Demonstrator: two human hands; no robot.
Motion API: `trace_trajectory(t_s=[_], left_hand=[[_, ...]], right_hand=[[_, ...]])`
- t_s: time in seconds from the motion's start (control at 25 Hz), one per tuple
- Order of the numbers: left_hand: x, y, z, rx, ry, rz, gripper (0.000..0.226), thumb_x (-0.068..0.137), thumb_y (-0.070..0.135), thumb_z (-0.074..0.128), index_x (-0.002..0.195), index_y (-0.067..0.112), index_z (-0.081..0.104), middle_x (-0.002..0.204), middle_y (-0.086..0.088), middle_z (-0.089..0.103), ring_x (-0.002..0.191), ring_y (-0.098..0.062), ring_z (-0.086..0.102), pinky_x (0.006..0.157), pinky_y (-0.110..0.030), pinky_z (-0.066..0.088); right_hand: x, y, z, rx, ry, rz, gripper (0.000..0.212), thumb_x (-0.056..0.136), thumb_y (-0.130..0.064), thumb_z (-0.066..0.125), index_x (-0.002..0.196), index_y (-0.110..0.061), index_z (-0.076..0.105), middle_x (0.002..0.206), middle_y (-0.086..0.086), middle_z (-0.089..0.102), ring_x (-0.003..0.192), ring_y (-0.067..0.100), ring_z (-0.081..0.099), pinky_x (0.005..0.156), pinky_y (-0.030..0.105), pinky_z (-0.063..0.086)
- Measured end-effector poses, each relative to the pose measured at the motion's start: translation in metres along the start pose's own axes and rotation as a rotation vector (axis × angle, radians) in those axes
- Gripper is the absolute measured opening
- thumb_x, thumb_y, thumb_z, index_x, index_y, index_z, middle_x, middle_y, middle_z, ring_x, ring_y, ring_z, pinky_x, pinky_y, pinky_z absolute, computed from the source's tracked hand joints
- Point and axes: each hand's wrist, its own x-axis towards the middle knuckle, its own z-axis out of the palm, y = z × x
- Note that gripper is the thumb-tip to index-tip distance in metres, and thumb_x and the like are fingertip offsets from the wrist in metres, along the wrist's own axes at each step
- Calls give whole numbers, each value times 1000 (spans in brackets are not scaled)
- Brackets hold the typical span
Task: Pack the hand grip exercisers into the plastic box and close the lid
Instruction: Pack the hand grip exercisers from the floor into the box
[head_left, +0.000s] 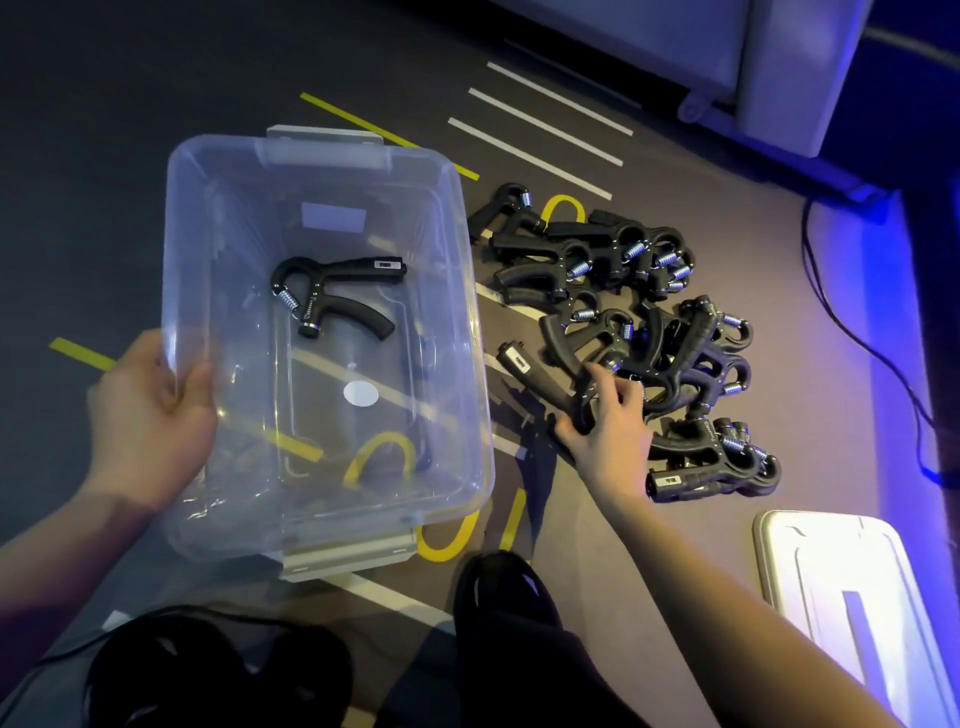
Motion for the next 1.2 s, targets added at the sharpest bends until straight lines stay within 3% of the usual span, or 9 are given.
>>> trace_trajectory(t_s=[0.08,0.16,0.28,0.4,0.64,0.8,0.92,1.08,1.2], left_hand=[[2,1,4,19,-6,5,7,79,40,45,80,33,48,81,-24,62,75,-39,59,69,-51,51],[2,5,8,29,-7,16,8,82,31,47,81,23,46,75,-22,60,70,-38,57,65,-50,49],[0,13,11,58,-4,73,3,88,9,51,85,8,50,63,-18,52,60,-38,49,56,-42,39],[-1,18,12,100,9,89,4,88,2,48,90,-1,49,60,-12,47,56,-33,42,54,-37,31],[0,18,10,84,10,66,2,88,1,47,87,1,45,57,-12,46,56,-41,48,51,-47,39],[-1,18,9,61,24,88,3,87,-1,48,88,1,46,53,-3,40,53,-36,42,48,-39,31],[0,17,9,49,27,112,3,87,0,47,87,2,46,51,-4,38,56,-42,45,50,-40,32],[-1,15,10,27,30,114,4,87,1,47,90,3,47,54,-6,40,58,-44,47,51,-42,33],[-2,14,10,26,39,106,9,87,2,47,87,10,43,53,-6,40,58,-43,46,49,-38,24]], right_hand=[[1,-6,-18,86,126,-43,61,79,-24,71,134,-20,46,121,9,44,87,15,50,73,27,40],[5,-19,-35,138,239,-112,62,76,-21,74,133,-19,50,118,10,46,83,1,38,70,26,40],[9,-50,-55,199,368,-293,64,70,-17,79,129,-16,55,114,14,50,87,3,43,67,21,38],[8,-89,-65,264,402,-501,60,71,-24,73,127,-14,55,112,17,50,95,5,47,66,12,35],[6,-141,-48,53,213,-801,66,68,-28,68,131,-23,48,114,3,34,89,21,62,51,20,41],[5,-161,-33,-46,20,-824,74,65,-25,75,131,-26,43,113,6,38,83,32,61,50,30,47],[10,-174,-29,-154,-142,-802,69,68,-21,70,131,-25,43,112,9,38,77,32,55,51,32,46],[16,-186,-22,-364,-291,-769,67,75,-19,64,136,-25,36,122,11,35,86,35,51,58,33,37],[24,-194,-16,-588,-333,-906,63,78,-8,58,135,-21,34,120,14,41,102,35,47,67,34,30]])
